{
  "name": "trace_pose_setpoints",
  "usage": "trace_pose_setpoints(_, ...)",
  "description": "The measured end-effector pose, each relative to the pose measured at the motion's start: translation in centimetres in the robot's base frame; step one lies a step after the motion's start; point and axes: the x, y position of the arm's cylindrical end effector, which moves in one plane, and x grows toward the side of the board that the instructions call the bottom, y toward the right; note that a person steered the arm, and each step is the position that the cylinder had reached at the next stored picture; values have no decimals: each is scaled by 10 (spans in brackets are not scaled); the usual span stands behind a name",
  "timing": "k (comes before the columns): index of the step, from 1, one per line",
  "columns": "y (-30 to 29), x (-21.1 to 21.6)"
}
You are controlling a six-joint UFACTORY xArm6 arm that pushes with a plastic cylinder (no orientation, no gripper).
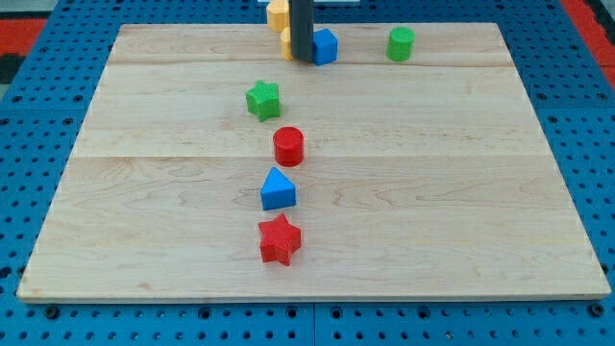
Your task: Move the blue cube to the right of the yellow blocks
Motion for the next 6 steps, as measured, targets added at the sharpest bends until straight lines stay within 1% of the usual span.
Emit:
trace_pose_setpoints(1, -12, 0)
trace_pose_setpoints(2, -9, 40)
trace_pose_setpoints(3, 22, 41)
trace_pose_setpoints(5, 24, -20)
trace_pose_setpoints(6, 24, -12)
